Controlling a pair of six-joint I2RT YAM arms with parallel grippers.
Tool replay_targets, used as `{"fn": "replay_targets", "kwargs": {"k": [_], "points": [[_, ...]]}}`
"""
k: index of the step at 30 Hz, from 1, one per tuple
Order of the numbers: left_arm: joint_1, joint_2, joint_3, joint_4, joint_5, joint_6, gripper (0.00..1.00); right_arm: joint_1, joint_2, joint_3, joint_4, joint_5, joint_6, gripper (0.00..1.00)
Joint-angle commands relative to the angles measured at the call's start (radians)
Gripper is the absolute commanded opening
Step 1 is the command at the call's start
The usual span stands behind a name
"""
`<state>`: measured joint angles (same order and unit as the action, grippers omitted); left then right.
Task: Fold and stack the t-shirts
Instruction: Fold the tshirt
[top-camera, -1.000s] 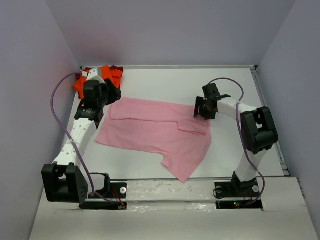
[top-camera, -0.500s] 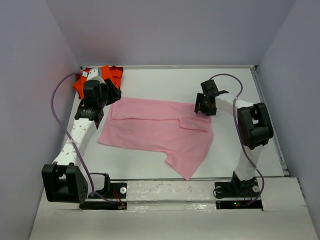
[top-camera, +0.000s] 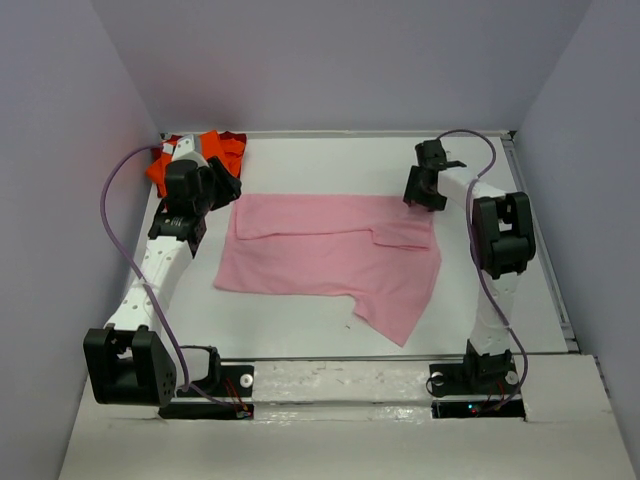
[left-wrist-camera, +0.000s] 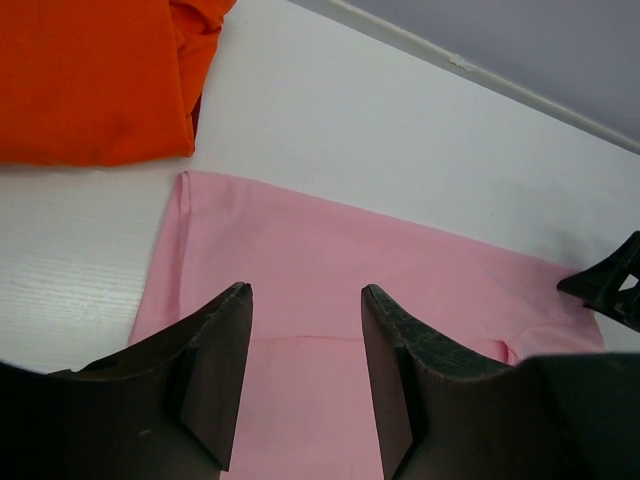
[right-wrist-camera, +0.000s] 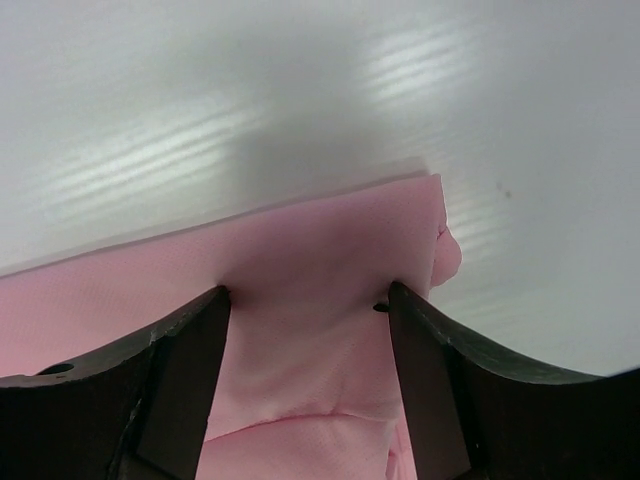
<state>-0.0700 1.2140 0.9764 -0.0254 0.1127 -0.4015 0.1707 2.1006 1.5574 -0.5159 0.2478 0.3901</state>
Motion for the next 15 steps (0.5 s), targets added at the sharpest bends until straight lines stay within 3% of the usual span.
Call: {"fn": "replay_targets", "kwargs": {"k": [1, 9, 15], "points": [[0.007, -0.030, -0.001, 0.044, 0.024, 0.000, 0.57, -0.011, 0.051, 0.099, -0.032, 0.025, -0.020, 0.70], [0.007, -0.021, -0.004, 0.045, 0.019, -0.002, 0.57, -0.048, 0.174, 0.321, -0.114, 0.102, -0.077, 0.70], [0.007, 0.025, -0.001, 0.030, 0.009, -0.008, 0.57, -0.048, 0.060, 0.303, -0.128, 0.060, -0.053, 0.70]]}}
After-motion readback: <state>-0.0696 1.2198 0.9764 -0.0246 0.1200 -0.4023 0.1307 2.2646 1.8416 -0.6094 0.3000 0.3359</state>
